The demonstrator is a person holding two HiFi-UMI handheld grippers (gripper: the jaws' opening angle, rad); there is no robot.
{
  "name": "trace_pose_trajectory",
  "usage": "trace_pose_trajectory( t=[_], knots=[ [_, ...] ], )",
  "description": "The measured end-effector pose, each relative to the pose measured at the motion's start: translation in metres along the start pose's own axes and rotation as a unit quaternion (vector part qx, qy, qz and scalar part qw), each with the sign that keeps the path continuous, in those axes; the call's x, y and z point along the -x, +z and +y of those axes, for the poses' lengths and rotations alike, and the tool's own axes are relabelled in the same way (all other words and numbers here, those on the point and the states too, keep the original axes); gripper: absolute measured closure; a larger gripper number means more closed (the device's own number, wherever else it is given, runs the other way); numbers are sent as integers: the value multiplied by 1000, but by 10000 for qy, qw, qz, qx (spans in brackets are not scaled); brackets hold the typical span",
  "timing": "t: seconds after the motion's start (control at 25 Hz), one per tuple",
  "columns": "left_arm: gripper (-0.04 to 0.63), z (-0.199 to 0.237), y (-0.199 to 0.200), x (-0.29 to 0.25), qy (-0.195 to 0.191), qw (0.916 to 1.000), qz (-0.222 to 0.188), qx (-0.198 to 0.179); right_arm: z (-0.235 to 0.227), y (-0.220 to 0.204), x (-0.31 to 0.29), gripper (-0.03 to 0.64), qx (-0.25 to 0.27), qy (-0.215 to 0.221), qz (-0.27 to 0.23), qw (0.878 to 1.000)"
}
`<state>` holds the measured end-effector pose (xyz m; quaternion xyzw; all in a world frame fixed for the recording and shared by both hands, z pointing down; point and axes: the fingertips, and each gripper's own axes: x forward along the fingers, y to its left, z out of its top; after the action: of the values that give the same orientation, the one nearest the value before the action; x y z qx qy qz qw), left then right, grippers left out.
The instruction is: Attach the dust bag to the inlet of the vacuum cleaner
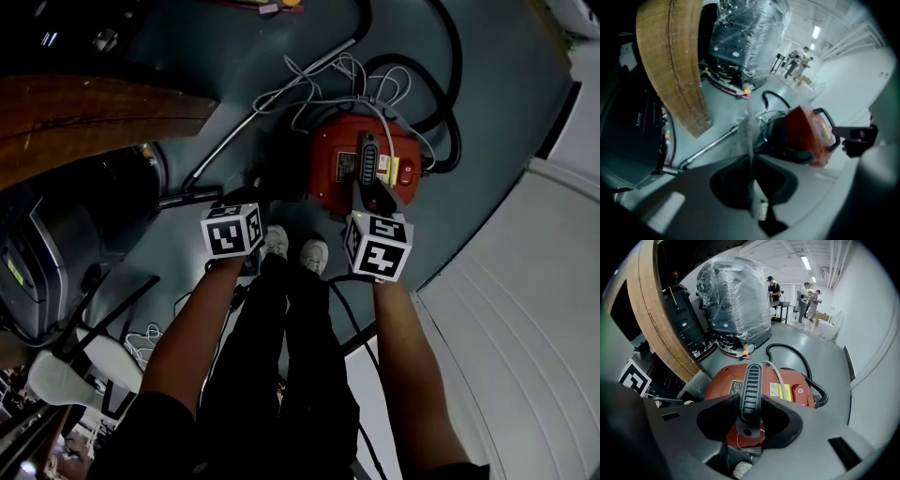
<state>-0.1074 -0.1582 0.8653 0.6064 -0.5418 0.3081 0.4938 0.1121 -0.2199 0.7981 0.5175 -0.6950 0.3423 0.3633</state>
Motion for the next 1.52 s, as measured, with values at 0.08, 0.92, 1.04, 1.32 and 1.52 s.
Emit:
trace_pose_trajectory(
  t=[0.08, 0.92, 1.04, 1.32, 1.52],
  knots=[
    [578, -4, 1, 0, -36, 10000, -33, -1, 0, -1, -1, 480, -8, 80, 69, 9999],
    [571, -24, 4, -1, -258, 9987, 63, -442, 1, 0, -3, 477, 138, 217, 53, 9997],
    [568, -26, 2, -2, -304, 9990, 88, -308, 2, -1, -3, 477, 123, 282, 67, 9995],
    [557, -24, 2, -4, -813, 9938, 99, 747, 2, -1, -3, 477, 111, 309, 59, 9994],
    [555, -27, -3, -4, -648, 9975, 201, 206, 2, -1, -3, 477, 87, 319, 35, 9994]
  ],
)
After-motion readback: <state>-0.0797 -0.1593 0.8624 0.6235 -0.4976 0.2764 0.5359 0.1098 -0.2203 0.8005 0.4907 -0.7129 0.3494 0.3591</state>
